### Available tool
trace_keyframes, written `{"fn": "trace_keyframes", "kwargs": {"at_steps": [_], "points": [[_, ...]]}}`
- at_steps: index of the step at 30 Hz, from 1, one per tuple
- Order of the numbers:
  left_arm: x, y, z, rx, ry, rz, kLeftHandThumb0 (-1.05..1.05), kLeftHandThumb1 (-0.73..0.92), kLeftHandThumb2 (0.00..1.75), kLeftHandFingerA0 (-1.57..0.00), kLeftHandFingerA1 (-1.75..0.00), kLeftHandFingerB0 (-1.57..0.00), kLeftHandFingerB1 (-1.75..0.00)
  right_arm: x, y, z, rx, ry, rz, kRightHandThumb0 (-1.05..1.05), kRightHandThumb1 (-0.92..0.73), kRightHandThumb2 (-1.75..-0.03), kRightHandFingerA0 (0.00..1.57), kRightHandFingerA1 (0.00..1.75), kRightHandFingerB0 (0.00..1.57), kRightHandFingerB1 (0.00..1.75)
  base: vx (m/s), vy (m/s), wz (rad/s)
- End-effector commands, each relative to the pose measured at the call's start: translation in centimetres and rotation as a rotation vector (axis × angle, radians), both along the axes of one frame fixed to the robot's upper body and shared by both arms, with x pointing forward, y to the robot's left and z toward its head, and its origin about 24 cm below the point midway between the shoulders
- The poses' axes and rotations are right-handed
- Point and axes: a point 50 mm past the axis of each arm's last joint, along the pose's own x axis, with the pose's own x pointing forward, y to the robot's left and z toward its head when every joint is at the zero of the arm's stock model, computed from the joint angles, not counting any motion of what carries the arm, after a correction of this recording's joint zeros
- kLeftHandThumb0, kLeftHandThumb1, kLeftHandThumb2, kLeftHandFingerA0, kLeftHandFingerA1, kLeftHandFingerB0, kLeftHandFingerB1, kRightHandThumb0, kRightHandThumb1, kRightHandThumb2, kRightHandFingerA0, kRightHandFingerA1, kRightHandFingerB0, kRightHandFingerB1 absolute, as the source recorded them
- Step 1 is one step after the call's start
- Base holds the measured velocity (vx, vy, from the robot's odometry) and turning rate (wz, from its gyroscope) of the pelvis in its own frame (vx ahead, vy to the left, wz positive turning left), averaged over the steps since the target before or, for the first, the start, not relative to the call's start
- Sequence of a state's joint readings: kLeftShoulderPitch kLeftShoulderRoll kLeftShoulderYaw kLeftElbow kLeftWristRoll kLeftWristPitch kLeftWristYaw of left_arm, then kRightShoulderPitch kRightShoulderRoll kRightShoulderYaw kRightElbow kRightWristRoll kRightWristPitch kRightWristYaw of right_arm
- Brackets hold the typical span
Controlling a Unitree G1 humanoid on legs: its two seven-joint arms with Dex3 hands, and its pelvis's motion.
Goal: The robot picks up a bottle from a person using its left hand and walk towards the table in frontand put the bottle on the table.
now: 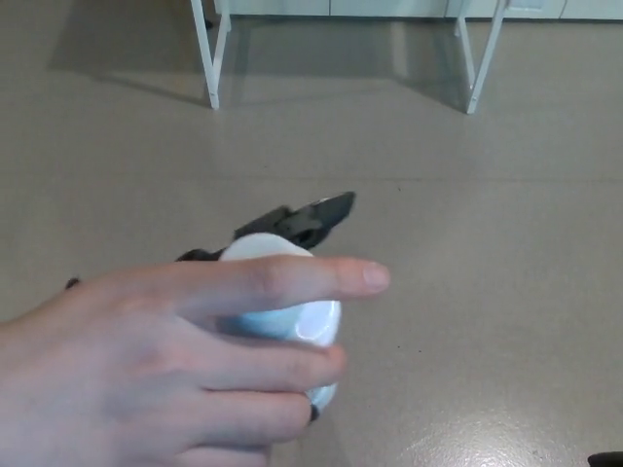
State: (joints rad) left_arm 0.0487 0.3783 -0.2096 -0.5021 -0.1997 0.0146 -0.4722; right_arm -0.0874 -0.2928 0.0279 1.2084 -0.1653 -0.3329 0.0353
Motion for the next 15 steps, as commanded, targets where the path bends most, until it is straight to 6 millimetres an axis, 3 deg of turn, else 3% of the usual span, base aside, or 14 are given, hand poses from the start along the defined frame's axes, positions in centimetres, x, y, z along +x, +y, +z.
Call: {"fn": "trace_keyframes", "kwargs": {"at_steps": [1, 2, 3, 4, 5, 7, 8, 15], "points": [[2.1, -2.2, -1.6, 0.095, 0.064, 0.135, -0.16, 0.78, 0.64, -1.13, -0.72, -0.40, -0.37, -0.3, -0.6, 0.4, -0.048, -0.025, 0.017, -0.45, -0.74, -0.63, 0.64, 0.45, 0.47, 0.38, 0.00, 0.000, 0.00], [2.2, -2.4, -1.7, 0.098, 0.059, 0.155, -0.16, 0.78, 0.64, -1.13, -0.72, -0.40, -0.37, -0.3, -0.6, 0.4, -0.050, -0.027, 0.017, -0.45, -0.74, -0.63, 0.64, 0.45, 0.47, 0.38, 0.00, 0.000, 0.00], [2.2, -2.5, -2.2, 0.085, 0.070, 0.168, -0.09, 0.84, 0.65, -1.19, -0.93, -0.65, -0.47, -0.4, -0.7, 0.4, -0.046, -0.028, 0.014, -0.46, -0.74, -0.63, 0.64, 0.46, 0.48, 0.38, 0.00, 0.000, 0.00], [2.2, -2.7, -2.4, 0.078, 0.067, 0.185, -0.05, 0.78, 0.80, -1.11, -1.10, -0.84, -0.73, -0.3, -0.7, 0.4, -0.047, -0.030, 0.016, -0.46, -0.75, -0.63, 0.63, 0.45, 0.47, 0.38, 0.00, 0.000, 0.00], [2.2, -3.0, -2.7, 0.070, 0.062, 0.209, -0.05, 0.78, 0.80, -1.11, -1.10, -0.84, -0.73, -0.1, -0.7, 0.5, -0.049, -0.034, 0.020, -0.46, -0.75, -0.63, 0.63, 0.45, 0.47, 0.38, 0.00, 0.000, 0.00], [2.1, -3.1, -3.0, 0.061, 0.058, 0.232, -0.06, 0.73, 0.91, -1.04, -1.19, -0.80, -0.99, 0.1, -0.8, 0.7, -0.056, -0.038, 0.024, -0.46, -0.75, -0.63, 0.64, 0.45, 0.48, 0.38, 0.00, 0.000, 0.00], [2.0, -3.3, -3.2, 0.053, 0.063, 0.242, -0.08, 0.72, 0.91, -1.01, -1.24, -0.77, -1.02, 0.2, -0.8, 0.7, -0.056, -0.042, 0.024, -0.46, -0.75, -0.63, 0.64, 0.45, 0.48, 0.38, 0.00, 0.000, 0.00], [1.2, -3.1, -3.9, 0.070, 0.092, 0.269, -0.10, 0.75, 0.83, -1.00, -1.25, -0.76, -0.97, 0.4, -1.0, 0.9, -0.062, -0.044, 0.035, -0.44, -0.75, -0.63, 0.63, 0.45, 0.49, 0.39, 0.00, 0.000, 0.00]]}}
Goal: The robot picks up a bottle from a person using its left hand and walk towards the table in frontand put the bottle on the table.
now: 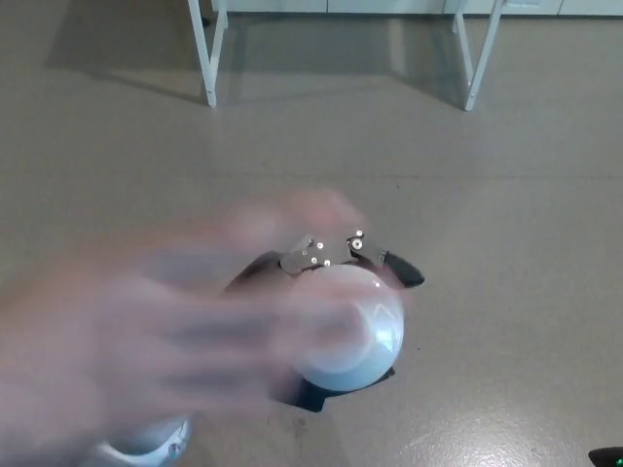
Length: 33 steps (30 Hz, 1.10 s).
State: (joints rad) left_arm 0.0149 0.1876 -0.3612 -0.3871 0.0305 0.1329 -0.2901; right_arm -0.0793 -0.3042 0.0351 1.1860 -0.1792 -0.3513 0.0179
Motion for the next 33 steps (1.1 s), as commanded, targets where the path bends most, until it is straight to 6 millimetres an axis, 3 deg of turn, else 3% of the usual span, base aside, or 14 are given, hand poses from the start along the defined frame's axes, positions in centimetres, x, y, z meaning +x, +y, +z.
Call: {"fn": "trace_keyframes", "kwargs": {"at_steps": [1, 11, 16, 21, 22, 25, 33], "points": [[-0.2, 0.7, -0.6, 0.043, 0.003, 0.103, -0.10, 0.76, 0.81, -0.98, -1.26, -0.76, -0.97, 0.2, -0.8, 0.6, -0.033, -0.016, 0.013, -0.45, -0.75, -0.63, 0.64, 0.45, 0.48, 0.38, 0.00, 0.000, 0.00], [-1.4, 1.6, -1.7, 0.044, 0.046, 0.119, -0.07, 0.77, 0.79, -0.97, -1.23, -0.76, -0.90, -0.9, -0.8, 0.1, -0.033, 0.009, 0.016, -0.45, -0.76, -0.63, 0.64, 0.45, 0.49, 0.39, 0.00, 0.000, 0.00], [-2.0, 3.0, -3.0, 0.003, 0.105, 0.168, -0.10, 0.79, 0.75, -0.97, -1.18, -0.77, -0.92, -0.9, -0.8, 0.1, -0.042, 0.016, 0.022, -0.46, -0.75, -0.63, 0.66, 0.47, 0.53, 0.40, 0.02, 0.018, 0.10], [-3.0, 5.5, -5.3, -0.127, 0.197, 0.318, -0.11, 0.80, 0.80, -1.00, -1.21, -0.82, -0.85, -0.3, -0.8, 0.4, -0.053, -0.006, 0.016, -0.45, -0.75, -0.63, 0.66, 0.46, 0.53, 0.40, 0.13, 0.116, -0.12], [-4.5, 6.8, -6.3, -0.153, 0.238, 0.388, -0.14, 0.81, 0.77, -1.01, -1.22, -0.80, -0.85, -0.9, -0.6, 0.0, -0.042, -0.001, -0.003, -0.44, -0.75, -0.63, 0.64, 0.45, 0.53, 0.41, 0.16, 0.238, -0.23], [-6.4, 8.9, -7.5, -0.208, 0.308, 0.494, -0.17, 0.85, 0.71, -1.01, -1.18, -0.81, -0.80, -1.1, -0.6, 0.0, -0.038, -0.014, -0.021, -0.42, -0.76, -0.63, 0.63, 0.46, 0.51, 0.41, 0.25, 0.400, -0.13], [-8.3, 14.1, -9.1, -0.267, 0.354, 0.702, -0.17, 0.81, 0.74, -1.05, -1.26, -0.83, -0.78, -1.4, -0.9, -0.1, -0.041, -0.015, -0.064, -0.41, -0.75, -0.63, 0.65, 0.45, 0.52, 0.40, 0.25, 0.171, 0.02]]}}
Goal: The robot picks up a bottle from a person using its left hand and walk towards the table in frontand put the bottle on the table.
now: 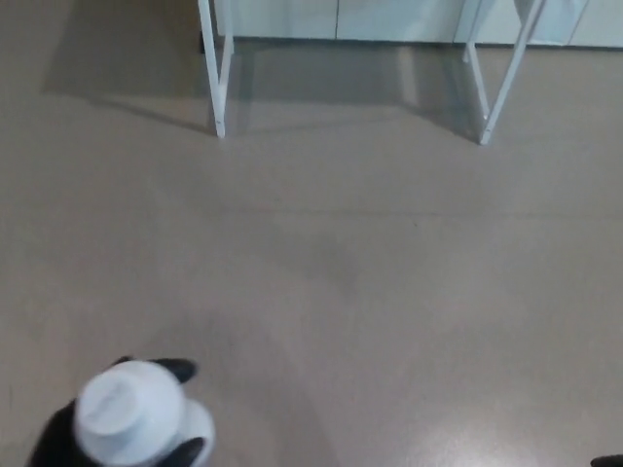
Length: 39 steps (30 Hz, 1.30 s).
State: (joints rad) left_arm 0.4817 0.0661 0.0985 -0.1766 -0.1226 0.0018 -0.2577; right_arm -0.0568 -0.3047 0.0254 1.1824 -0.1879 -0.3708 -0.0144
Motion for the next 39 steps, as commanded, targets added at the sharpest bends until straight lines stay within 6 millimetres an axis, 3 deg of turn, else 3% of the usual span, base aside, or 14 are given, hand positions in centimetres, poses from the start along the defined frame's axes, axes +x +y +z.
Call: {"fn": "trace_keyframes", "kwargs": {"at_steps": [1, 7, 16, 30, 39], "points": [[-0.8, 2.0, 0.1, -0.083, -0.068, 0.088, -0.17, 0.81, 0.74, -1.05, -1.26, -0.83, -0.78, -0.8, -0.7, -0.1, -0.019, 0.003, -0.047, -0.41, -0.75, -0.63, 0.65, 0.45, 0.52, 0.40, 0.25, -0.053, 0.12], [-0.9, 1.9, -1.0, -0.057, -0.021, 0.085, -0.18, 0.83, 0.71, -1.01, -1.28, -0.83, -0.76, -1.2, -0.6, -0.3, -0.029, 0.015, -0.048, -0.41, -0.76, -0.63, 0.65, 0.44, 0.51, 0.40, 0.29, -0.157, 0.19], [-1.1, 1.7, -1.1, -0.075, -0.022, 0.077, -0.19, 0.82, 0.69, -1.00, -1.26, -0.83, -0.76, -0.9, -0.7, -0.2, -0.022, 0.004, -0.064, -0.42, -0.75, -0.63, 0.66, 0.44, 0.51, 0.40, 0.38, -0.127, 0.08], [-0.5, 0.9, 0.6, -0.085, -0.103, 0.013, -0.20, 0.81, 0.70, -1.01, -1.29, -0.84, -0.76, -0.8, -0.8, -0.1, -0.018, 0.001, -0.060, -0.41, -0.73, -0.62, 0.66, 0.44, 0.51, 0.39, 0.44, 0.129, -0.13], [-0.7, 0.8, 0.9, -0.092, -0.110, 0.017, -0.19, 0.80, 0.71, -1.03, -1.28, -0.84, -0.76, -0.6, -0.8, 0.1, -0.031, 0.002, -0.048, -0.41, -0.74, -0.63, 0.65, 0.44, 0.51, 0.39, 0.42, -0.060, 0.14]]}}
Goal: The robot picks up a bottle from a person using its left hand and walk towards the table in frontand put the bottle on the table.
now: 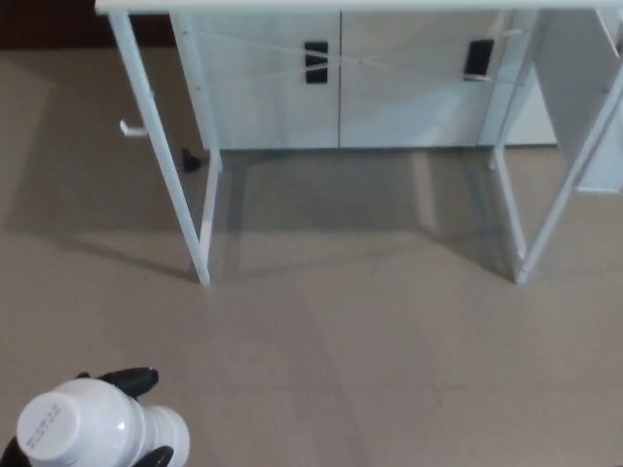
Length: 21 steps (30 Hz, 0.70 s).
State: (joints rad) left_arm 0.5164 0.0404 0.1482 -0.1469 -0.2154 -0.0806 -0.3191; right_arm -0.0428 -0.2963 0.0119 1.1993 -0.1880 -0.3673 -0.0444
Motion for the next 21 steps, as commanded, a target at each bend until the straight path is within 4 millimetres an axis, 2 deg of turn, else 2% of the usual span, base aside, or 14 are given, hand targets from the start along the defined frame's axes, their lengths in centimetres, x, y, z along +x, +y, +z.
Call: {"fn": "trace_keyframes", "kwargs": {"at_steps": [1, 6, 12, 17, 21], "points": [[0.4, 0.1, 1.0, -0.001, -0.062, -0.010, -0.19, 0.80, 0.71, -1.03, -1.28, -0.84, -0.76, 0.4, -0.7, 0.5, -0.019, -0.010, -0.006, -0.41, -0.74, -0.63, 0.65, 0.44, 0.51, 0.39, 0.58, 0.039, 0.62], [0.7, 0.3, 1.5, 0.006, -0.076, -0.017, -0.21, 0.80, 0.70, -1.02, -1.27, -0.83, -0.77, 0.3, -0.7, 0.4, -0.019, -0.009, -0.003, -0.40, -0.73, -0.62, 0.66, 0.44, 0.52, 0.40, 0.43, -0.077, 0.14], [0.7, -0.1, 2.0, -0.005, -0.087, -0.027, -0.17, 0.80, 0.73, -1.03, -1.26, -0.83, -0.77, 0.3, -0.5, 0.3, -0.017, -0.001, 0.008, -0.41, -0.74, -0.62, 0.65, 0.44, 0.52, 0.39, 0.41, 0.066, -0.23], [1.7, -0.7, 3.4, 0.005, -0.140, -0.053, -0.19, 0.80, 0.71, -1.02, -1.26, -0.83, -0.78, 0.3, -0.5, 0.3, -0.021, 0.006, 0.014, -0.41, -0.74, -0.63, 0.65, 0.44, 0.52, 0.39, 0.52, 0.168, -0.48], [2.7, -1.2, 4.6, 0.024, -0.198, -0.086, -0.18, 0.81, 0.71, -1.01, -1.25, -0.82, -0.81, 0.8, -0.6, 0.5, -0.029, -0.002, 0.016, -0.40, -0.74, -0.62, 0.66, 0.44, 0.52, 0.39, 0.46, 0.145, -0.02]]}}
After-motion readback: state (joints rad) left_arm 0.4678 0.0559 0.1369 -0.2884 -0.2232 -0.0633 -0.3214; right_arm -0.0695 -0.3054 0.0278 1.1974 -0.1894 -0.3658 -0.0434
